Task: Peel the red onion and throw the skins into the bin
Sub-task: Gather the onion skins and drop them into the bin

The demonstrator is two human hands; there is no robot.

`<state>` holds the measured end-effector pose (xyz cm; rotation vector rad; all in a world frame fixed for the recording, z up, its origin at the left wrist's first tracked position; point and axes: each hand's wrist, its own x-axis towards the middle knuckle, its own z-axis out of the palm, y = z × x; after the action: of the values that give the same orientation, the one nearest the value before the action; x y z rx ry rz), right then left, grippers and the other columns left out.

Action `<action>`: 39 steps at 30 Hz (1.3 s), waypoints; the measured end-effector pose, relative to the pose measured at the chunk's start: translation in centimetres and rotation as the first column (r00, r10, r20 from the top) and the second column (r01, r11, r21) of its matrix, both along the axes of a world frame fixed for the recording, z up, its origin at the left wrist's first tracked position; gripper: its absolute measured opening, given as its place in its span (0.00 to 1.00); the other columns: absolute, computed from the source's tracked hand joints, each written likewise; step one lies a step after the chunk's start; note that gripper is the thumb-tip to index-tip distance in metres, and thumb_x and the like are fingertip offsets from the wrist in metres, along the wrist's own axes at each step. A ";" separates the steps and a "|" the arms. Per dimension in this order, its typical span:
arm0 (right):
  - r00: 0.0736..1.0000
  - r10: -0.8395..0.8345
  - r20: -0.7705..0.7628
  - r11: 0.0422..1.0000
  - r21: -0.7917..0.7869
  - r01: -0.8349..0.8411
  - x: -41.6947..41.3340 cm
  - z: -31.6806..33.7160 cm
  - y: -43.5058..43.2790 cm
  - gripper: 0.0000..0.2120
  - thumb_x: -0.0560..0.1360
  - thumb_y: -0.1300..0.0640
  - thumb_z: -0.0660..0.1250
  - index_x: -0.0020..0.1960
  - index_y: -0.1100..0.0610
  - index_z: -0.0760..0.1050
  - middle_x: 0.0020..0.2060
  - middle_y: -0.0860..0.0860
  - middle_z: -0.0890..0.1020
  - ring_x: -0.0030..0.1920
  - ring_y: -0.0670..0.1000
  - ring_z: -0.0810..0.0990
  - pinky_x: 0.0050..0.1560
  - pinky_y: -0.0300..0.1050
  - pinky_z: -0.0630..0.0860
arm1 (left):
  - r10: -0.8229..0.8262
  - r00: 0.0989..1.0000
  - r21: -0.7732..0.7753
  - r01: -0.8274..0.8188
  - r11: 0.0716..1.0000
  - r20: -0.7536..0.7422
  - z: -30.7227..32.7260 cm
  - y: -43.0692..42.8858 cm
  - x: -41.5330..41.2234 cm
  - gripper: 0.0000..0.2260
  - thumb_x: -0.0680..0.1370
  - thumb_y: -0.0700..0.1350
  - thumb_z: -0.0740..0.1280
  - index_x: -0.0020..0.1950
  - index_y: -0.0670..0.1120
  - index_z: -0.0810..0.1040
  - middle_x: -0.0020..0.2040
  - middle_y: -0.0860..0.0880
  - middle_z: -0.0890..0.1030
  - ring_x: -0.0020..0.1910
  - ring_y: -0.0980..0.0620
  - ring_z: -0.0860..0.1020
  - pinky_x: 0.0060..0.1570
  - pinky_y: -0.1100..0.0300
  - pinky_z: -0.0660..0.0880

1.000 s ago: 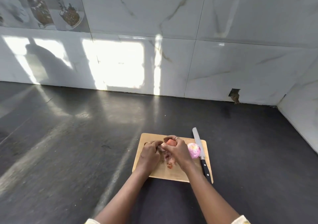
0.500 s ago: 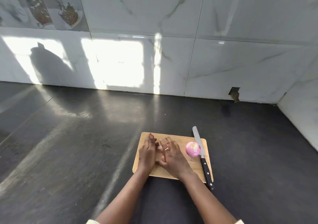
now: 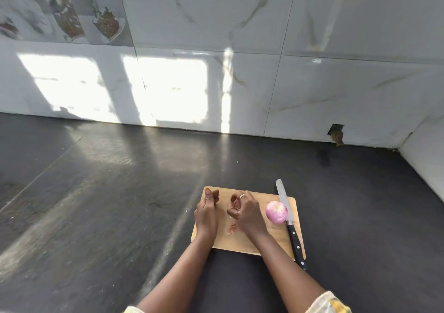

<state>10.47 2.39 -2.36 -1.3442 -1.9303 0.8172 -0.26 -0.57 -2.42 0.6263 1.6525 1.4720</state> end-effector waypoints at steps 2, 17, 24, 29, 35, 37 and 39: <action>0.945 -0.146 -0.292 0.976 -0.196 0.090 -0.1 1.1 -0.1 0.07 0.71 0.66 0.68 0.47 0.57 0.77 0.35 0.49 0.76 0.34 0.43 0.73 0.37 0.32 0.69 | -0.020 0.984 0.022 0.016 1.000 0.174 0.8 0.0 0.7 0.18 0.81 0.54 0.52 0.48 0.49 0.79 0.54 0.45 0.81 0.53 0.51 0.78 0.62 0.55 0.70; 0.850 -0.237 -0.470 0.953 -0.281 0.111 -3.3 3.3 -2.5 0.19 0.78 0.68 0.57 0.69 0.63 0.69 0.65 0.49 0.72 0.70 0.47 0.67 0.66 0.30 0.62 | -0.150 0.457 0.178 -0.020 0.984 0.877 2.7 0.1 3.1 0.16 0.80 0.46 0.57 0.64 0.42 0.72 0.65 0.46 0.73 0.61 0.51 0.73 0.60 0.62 0.69; 0.694 -0.148 -0.704 0.929 -0.341 -0.147 -3.3 4.3 -2.9 0.23 0.82 0.47 0.53 0.73 0.56 0.65 0.71 0.49 0.67 0.74 0.48 0.59 0.71 0.36 0.58 | -0.096 0.354 0.148 -0.123 0.981 0.930 2.1 0.3 2.5 0.16 0.80 0.50 0.54 0.57 0.44 0.77 0.58 0.43 0.78 0.60 0.45 0.75 0.57 0.53 0.73; 0.745 -0.196 -0.638 0.971 -0.232 0.056 -1.6 4.4 -1.3 0.15 0.82 0.62 0.56 0.65 0.53 0.71 0.63 0.46 0.73 0.58 0.42 0.76 0.51 0.31 0.74 | -0.005 0.236 0.062 -0.235 0.970 0.972 2.3 0.7 1.3 0.18 0.80 0.49 0.53 0.44 0.40 0.78 0.41 0.42 0.78 0.40 0.48 0.76 0.34 0.59 0.80; 0.980 -0.185 -0.073 0.973 -0.153 0.172 1.2 2.4 0.0 0.14 0.82 0.60 0.57 0.63 0.57 0.76 0.59 0.53 0.80 0.62 0.52 0.77 0.60 0.36 0.69 | -0.032 0.269 0.113 -0.291 0.950 0.963 2.3 0.9 -0.9 0.17 0.80 0.48 0.53 0.43 0.41 0.77 0.34 0.44 0.80 0.39 0.50 0.74 0.20 0.66 0.72; 0.988 -0.057 0.143 0.981 -0.176 0.082 1.4 1.9 -0.3 0.17 0.83 0.56 0.53 0.68 0.57 0.71 0.65 0.53 0.76 0.66 0.54 0.73 0.62 0.41 0.67 | -0.019 0.283 0.113 -0.320 0.940 0.959 2.2 1.0 -1.8 0.17 0.80 0.49 0.52 0.43 0.42 0.77 0.33 0.45 0.80 0.37 0.51 0.75 0.20 0.66 0.72; 0.958 0.093 0.270 0.985 -0.168 -0.048 1.0 1.1 -0.4 0.20 0.83 0.54 0.51 0.73 0.59 0.65 0.72 0.55 0.69 0.72 0.53 0.65 0.70 0.41 0.59 | -0.007 0.289 0.112 -0.348 0.931 0.957 2.2 0.9 -2.4 0.17 0.80 0.49 0.52 0.43 0.42 0.77 0.34 0.45 0.80 0.35 0.51 0.77 0.22 0.66 0.73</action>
<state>11.48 1.99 -1.25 -1.5627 -2.1773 0.8726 -2.64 0.32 -0.21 -0.3599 0.4988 1.7344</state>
